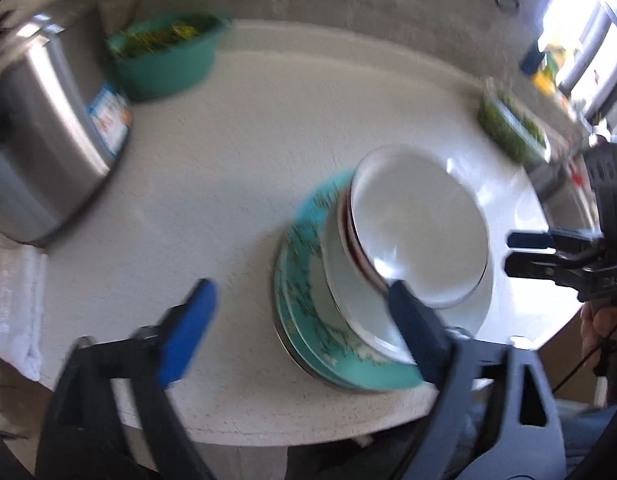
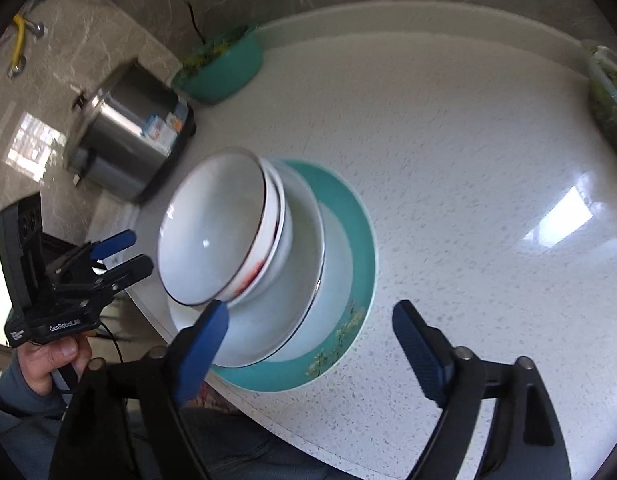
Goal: Organize plates and bowls
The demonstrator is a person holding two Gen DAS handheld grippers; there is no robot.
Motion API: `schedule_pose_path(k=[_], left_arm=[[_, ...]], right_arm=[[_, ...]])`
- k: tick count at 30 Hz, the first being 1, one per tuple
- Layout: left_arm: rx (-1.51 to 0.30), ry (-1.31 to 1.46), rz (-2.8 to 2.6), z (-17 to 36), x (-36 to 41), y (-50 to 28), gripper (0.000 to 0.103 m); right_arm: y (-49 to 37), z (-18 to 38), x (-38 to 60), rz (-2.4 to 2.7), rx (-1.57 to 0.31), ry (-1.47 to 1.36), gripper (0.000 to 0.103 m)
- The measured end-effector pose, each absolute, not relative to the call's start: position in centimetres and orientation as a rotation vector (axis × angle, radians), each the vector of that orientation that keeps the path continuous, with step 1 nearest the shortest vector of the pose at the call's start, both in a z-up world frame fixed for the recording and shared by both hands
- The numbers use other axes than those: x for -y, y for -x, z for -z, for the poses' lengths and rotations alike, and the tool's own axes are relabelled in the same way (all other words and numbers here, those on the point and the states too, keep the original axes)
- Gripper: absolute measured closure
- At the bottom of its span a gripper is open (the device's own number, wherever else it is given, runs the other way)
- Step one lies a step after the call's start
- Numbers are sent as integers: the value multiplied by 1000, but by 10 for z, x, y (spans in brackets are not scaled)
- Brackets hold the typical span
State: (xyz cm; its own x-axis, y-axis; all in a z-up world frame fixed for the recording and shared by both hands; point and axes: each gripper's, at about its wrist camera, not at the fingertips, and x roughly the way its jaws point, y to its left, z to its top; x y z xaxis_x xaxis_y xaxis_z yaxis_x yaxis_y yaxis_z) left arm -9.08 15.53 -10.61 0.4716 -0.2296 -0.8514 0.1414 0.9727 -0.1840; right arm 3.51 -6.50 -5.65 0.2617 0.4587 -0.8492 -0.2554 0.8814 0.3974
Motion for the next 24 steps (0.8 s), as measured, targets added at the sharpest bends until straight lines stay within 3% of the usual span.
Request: schedule_pose_path(k=[3,24], left_arm=[[-1032,160,179,92,-165,90,0],[-971,28,151,50,-126,102,0]], right_arm=[[-35,38,77,-464,-1163,-185,0],[-5,6,78,-202,-1005,-270,0]])
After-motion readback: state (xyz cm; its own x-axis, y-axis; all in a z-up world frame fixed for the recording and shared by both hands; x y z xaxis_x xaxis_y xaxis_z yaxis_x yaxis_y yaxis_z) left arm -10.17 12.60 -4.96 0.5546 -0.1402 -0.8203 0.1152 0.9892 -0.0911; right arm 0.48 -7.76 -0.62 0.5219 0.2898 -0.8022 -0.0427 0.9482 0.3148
